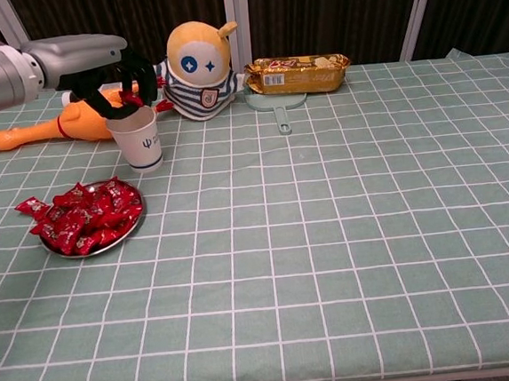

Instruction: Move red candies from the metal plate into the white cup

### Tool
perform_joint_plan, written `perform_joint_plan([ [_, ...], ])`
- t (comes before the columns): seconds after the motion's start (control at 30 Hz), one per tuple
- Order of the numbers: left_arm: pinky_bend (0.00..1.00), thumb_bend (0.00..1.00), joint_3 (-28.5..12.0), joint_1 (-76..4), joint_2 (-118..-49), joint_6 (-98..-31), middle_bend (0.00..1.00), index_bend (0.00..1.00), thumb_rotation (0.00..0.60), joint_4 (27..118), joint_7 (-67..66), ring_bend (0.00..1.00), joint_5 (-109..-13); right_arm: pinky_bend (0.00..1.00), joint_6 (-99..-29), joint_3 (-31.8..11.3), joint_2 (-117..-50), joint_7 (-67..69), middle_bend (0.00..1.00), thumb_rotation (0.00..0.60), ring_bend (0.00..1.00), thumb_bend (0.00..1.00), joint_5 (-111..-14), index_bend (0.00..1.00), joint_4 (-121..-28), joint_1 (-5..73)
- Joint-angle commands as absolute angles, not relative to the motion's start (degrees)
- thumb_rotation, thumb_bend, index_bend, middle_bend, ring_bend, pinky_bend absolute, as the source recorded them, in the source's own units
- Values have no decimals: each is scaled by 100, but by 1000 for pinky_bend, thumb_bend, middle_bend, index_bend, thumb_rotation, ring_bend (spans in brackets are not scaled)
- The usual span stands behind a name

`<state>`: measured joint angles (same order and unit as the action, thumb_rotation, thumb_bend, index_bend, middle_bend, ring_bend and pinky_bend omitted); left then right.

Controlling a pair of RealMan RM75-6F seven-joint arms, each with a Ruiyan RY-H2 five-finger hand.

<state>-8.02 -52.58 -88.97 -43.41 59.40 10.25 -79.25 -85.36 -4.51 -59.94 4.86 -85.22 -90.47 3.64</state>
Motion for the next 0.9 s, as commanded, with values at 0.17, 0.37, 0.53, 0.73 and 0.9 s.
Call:
perform_joint_plan([
  [0.17, 709, 595, -801, -5255, -8761, -4307, 397, 364, 600, 6187, 828, 351, -7842, 145, -8559, -445, -5995, 488, 192, 600, 9, 32, -8535, 11, -9051, 349],
  [0.37, 688, 562, -900, -4864, -8450, -5090, 386, 333, 600, 6673, 738, 344, -7805, 145, -8571, -451, -5980, 491, 192, 600, 8, 32, -8558, 11, -9059, 354],
  [0.53, 660, 441, -670, -4294, -7927, -5685, 386, 334, 600, 7381, 495, 344, -7837, 145, -8537, -460, -5996, 504, 192, 600, 9, 32, -8593, 11, -9040, 398],
  [0.73, 632, 262, -249, -3684, -7670, -6295, 386, 334, 600, 7911, 190, 344, -8080, 145, -8514, -448, -6019, 529, 192, 600, 8, 32, -8636, 11, -9028, 427],
  [0.9, 608, 223, 142, -3477, -7762, -6330, 386, 334, 600, 8040, -34, 344, -8419, 149, -8516, -440, -6015, 505, 192, 600, 8, 32, -8659, 11, -9049, 435],
])
